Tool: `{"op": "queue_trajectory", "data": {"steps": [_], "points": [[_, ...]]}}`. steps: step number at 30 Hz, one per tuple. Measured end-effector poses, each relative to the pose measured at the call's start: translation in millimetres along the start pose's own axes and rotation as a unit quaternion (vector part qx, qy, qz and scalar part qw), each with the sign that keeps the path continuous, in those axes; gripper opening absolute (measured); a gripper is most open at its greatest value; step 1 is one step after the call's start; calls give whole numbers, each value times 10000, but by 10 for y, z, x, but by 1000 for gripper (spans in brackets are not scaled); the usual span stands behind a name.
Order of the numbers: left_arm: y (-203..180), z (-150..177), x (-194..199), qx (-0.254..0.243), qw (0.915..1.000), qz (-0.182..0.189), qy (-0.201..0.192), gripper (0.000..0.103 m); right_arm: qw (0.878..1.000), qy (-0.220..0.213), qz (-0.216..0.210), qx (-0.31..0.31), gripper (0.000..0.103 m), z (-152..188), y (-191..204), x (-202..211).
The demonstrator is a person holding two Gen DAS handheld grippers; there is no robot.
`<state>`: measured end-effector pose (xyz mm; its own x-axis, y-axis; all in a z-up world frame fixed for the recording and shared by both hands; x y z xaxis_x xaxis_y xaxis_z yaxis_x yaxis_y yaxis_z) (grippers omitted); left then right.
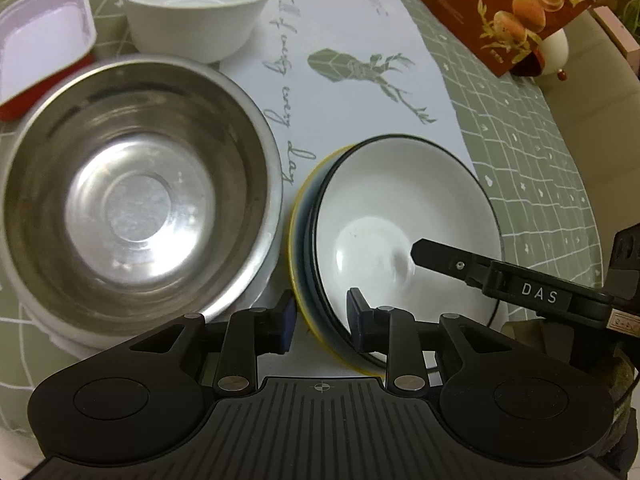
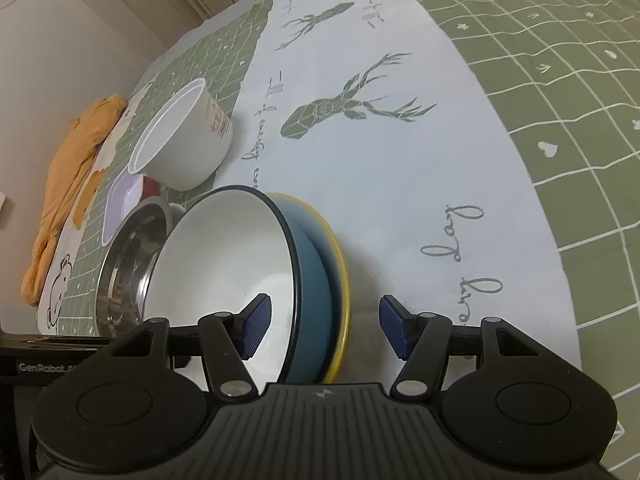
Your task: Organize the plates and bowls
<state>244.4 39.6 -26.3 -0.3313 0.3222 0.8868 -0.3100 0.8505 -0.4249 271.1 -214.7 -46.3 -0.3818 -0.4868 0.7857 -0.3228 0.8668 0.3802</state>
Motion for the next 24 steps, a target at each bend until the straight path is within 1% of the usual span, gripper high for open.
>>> {"op": "queue_trajectory", "data": {"steps": [2,4,5,8,12,15,20,24], "points": [[-16,-18,-58,-65,10000,-23,-9,30,10000,25,-64,53,58,2,9,-25],[-49,-31,-105,-185,9998,-71,-36,30,9998,13,-141,111,50,-2,25,-35],[-69,-34,-113,-248,9996,-111,-60,30,9996,-10,-205,167,48,-3,43,-35],[-143,-53,-114,-444,9985,-266,-200,32,9993,-89,-106,343,48,-23,92,-42],[-214,-142,-108,-546,9972,-268,-434,39,9987,-235,27,463,48,-72,105,-61],[-290,-240,-123,-651,9956,-313,-588,38,9992,-295,49,249,48,-155,50,-80],[-342,-381,-198,-676,9950,-275,-678,38,9977,-504,304,324,48,-290,40,-118],[-369,-386,-251,-822,9931,-361,-760,39,9978,-525,267,292,48,-328,-16,-168]]}}
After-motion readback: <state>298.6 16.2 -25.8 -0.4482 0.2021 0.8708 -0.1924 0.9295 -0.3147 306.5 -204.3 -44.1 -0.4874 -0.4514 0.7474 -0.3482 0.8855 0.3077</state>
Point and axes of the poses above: each gripper's, at about its wrist camera, not at the fingertips, and x roughly against the way its jaws point, y to its left, z to its underside, the point moved 1 cm from there along -x, roughly the way its jaws point, and after that the axes turned 10 degrees about x, right-handed, at the moved point
